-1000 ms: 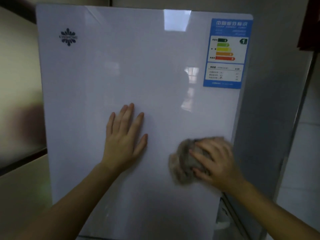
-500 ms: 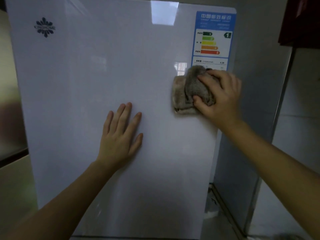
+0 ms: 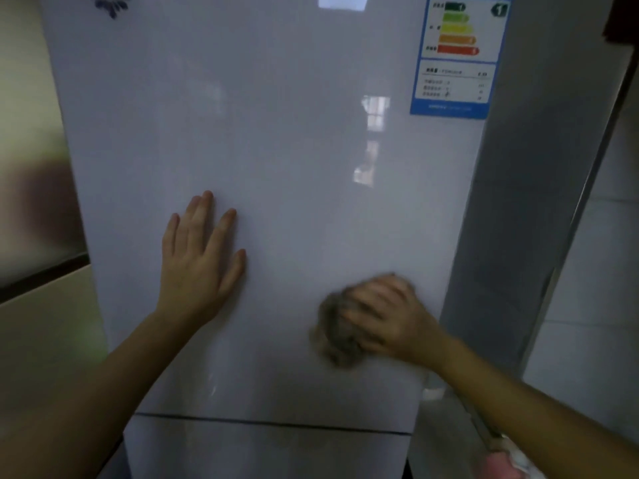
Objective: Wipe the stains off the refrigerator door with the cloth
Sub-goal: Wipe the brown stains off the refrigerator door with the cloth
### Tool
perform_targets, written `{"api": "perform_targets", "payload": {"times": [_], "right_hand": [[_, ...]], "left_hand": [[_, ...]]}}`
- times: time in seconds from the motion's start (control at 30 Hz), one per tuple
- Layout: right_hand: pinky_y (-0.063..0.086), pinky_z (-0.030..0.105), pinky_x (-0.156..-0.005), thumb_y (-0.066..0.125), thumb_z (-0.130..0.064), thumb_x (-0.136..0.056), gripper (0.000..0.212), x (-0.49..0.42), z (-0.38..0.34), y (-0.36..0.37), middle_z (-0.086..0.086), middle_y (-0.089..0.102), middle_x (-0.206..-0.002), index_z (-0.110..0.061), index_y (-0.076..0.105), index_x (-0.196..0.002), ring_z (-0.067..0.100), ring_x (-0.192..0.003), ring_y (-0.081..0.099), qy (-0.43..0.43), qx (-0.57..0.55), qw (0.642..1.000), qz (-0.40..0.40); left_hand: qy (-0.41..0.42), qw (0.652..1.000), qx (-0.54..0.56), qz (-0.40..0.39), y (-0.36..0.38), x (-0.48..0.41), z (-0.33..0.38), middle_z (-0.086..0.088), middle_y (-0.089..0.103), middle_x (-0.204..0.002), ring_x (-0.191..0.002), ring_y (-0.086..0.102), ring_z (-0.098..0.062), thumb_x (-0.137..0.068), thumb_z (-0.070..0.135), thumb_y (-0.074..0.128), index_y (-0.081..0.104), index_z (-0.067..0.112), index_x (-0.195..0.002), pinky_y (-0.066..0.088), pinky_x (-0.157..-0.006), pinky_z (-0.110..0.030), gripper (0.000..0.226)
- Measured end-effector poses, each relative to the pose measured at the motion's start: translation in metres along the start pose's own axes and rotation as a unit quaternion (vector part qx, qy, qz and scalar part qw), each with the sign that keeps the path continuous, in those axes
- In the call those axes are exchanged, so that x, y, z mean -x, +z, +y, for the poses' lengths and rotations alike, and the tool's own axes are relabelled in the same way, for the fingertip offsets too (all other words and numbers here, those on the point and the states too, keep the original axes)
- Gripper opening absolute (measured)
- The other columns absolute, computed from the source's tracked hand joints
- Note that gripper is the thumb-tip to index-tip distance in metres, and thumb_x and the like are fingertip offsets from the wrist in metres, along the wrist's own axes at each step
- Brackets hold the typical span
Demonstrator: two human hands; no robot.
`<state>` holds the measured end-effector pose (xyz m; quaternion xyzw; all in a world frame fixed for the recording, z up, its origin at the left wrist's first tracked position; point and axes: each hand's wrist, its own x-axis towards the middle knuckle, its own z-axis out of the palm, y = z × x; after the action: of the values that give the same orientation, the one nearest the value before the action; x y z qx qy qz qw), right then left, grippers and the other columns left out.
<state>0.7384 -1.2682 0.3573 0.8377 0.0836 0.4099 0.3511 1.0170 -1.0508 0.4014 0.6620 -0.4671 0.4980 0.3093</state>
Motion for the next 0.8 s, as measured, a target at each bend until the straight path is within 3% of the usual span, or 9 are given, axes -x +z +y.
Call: {"api": "perform_targets", "payload": {"times": [0.2,0.37,0.43,0.53,0.6,0.7,0.8], "right_hand": [[0.035,0.044,-0.102,0.07,-0.044,-0.09,0.05,-0.134,0.095,-0.058,0.014,0.064,-0.131,-0.016,0.067,-0.132,0.034,-0.119,0.054,0.174,0.038,0.973,0.149],[0.037,0.05,-0.103,0.07,-0.041,-0.089,0.049,-0.151,0.073,-0.041,0.013,0.062,-0.131,-0.017,0.067,-0.132,0.033,-0.121,0.053,0.249,0.042,0.95,0.183],[0.04,0.054,-0.101,0.07,-0.04,-0.088,0.048,-0.128,0.043,-0.017,0.016,0.063,-0.13,-0.018,0.066,-0.131,0.035,-0.119,0.054,0.204,0.033,0.965,0.159],[0.037,0.051,-0.105,0.067,-0.04,-0.091,0.04,-0.08,-0.021,0.023,0.013,0.06,-0.132,-0.019,0.064,-0.125,0.034,-0.117,0.056,0.039,-0.008,0.996,0.079],[0.036,0.046,-0.108,0.064,-0.038,-0.095,0.031,-0.054,-0.054,0.037,0.01,0.065,-0.129,-0.02,0.07,-0.119,0.031,-0.115,0.062,-0.052,-0.031,0.998,0.012],[0.038,0.043,-0.108,0.064,-0.039,-0.097,0.03,-0.053,-0.055,0.035,0.009,0.07,-0.124,-0.02,0.074,-0.118,0.029,-0.113,0.065,-0.079,-0.036,0.996,-0.028],[0.039,0.046,-0.102,0.056,-0.044,-0.098,0.038,-0.096,-0.015,0.016,0.014,0.068,-0.127,-0.019,0.068,-0.124,0.033,-0.114,0.061,-0.027,-0.016,0.999,0.018]], "left_hand": [[-0.017,1.0,0.008,0.002,-0.002,-0.011,-0.018,-0.021,0.025,-0.163,-0.151,0.024,-0.038,-0.099,0.042,0.042,0.04,0.01,-0.15,0.02,-0.123,-0.055,0.06],[-0.035,0.999,0.016,0.004,-0.004,-0.002,-0.027,-0.021,0.023,-0.163,-0.152,0.022,-0.038,-0.099,0.043,0.042,0.038,0.01,-0.152,0.019,-0.124,-0.055,0.062],[-0.045,0.999,0.02,-0.015,-0.004,0.005,-0.033,-0.019,0.02,-0.165,-0.153,0.018,-0.036,-0.099,0.045,0.04,0.034,0.012,-0.154,0.017,-0.125,-0.054,0.064],[-0.04,0.999,0.016,-0.024,-0.004,0.014,-0.041,-0.019,0.02,-0.165,-0.153,0.019,-0.036,-0.099,0.045,0.04,0.035,0.012,-0.153,0.019,-0.124,-0.056,0.064],[-0.029,0.999,0.013,-0.027,-0.004,0.016,-0.047,-0.02,0.022,-0.164,-0.152,0.021,-0.037,-0.099,0.044,0.041,0.037,0.011,-0.152,0.02,-0.123,-0.056,0.063],[-0.011,1.0,0.011,-0.024,-0.006,0.013,-0.054,-0.02,0.023,-0.164,-0.152,0.022,-0.037,-0.099,0.044,0.041,0.038,0.011,-0.151,0.02,-0.123,-0.056,0.063],[-0.017,1.0,0.01,-0.013,-0.01,0.005,-0.064,-0.018,0.022,-0.164,-0.153,0.02,-0.036,-0.099,0.044,0.042,0.037,0.012,-0.152,0.016,-0.124,-0.053,0.062]]}}
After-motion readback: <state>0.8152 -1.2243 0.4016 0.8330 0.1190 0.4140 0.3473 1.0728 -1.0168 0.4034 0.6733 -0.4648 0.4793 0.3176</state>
